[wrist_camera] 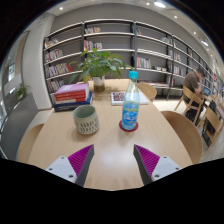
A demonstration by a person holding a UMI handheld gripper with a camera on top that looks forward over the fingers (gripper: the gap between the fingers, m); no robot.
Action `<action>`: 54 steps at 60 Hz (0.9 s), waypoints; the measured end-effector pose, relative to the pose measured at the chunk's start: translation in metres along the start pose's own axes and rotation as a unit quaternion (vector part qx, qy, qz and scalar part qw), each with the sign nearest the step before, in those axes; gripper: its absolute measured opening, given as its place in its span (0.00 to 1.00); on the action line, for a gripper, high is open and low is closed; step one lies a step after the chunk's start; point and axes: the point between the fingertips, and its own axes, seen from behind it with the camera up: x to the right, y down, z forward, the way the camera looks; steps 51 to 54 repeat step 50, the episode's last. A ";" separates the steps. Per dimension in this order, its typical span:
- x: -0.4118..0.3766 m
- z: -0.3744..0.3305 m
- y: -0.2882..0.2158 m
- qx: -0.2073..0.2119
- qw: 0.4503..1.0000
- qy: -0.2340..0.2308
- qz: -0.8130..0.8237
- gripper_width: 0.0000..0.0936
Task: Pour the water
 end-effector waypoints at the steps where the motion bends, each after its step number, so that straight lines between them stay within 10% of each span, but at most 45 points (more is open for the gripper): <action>1: -0.005 -0.008 0.000 -0.001 1.000 -0.001 -0.001 0.86; 54: -0.070 -0.187 -0.099 0.056 0.998 -0.003 -0.030 0.87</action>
